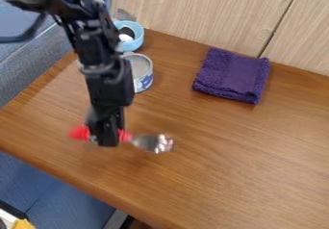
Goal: Moved the red spatula to the bottom side of the table
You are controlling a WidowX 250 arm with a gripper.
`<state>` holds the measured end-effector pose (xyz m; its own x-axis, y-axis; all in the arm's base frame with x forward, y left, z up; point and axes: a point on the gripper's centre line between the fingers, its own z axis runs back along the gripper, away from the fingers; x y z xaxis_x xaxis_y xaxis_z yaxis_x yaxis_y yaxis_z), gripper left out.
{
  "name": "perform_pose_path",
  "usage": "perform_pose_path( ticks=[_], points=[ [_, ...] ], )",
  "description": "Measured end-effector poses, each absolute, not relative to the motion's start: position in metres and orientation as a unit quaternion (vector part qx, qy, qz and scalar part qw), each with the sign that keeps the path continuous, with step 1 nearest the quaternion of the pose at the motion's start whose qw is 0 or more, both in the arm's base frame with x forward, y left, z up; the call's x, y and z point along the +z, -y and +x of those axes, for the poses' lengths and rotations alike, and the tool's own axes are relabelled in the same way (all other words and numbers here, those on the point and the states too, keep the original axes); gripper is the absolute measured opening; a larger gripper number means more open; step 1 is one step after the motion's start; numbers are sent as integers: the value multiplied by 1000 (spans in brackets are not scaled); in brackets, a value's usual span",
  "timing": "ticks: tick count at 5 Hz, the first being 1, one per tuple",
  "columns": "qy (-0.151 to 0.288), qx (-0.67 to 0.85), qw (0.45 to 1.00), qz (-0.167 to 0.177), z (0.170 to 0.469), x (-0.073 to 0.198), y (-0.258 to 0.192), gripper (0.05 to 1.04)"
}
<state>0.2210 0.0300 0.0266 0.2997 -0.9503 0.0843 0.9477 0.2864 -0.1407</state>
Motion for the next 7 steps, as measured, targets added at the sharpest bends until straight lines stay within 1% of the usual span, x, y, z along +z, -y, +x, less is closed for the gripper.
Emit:
perform_pose_path(
  ticks=[1,2,3,4,5,6,7],
  points=[
    [-31,-593,799,-92,223,10,-28,358],
    [-48,-596,797,-86,238,7,-26,357],
    [-50,-592,798,-98,236,7,-23,418],
    [-45,-581,807,-100,236,7,-25,662],
    [-45,-579,808,-100,234,8,-25,841],
    [-35,-572,813,-105,230,10,-23,966],
    [-21,-577,809,-107,226,13,-23,972]
  ],
)
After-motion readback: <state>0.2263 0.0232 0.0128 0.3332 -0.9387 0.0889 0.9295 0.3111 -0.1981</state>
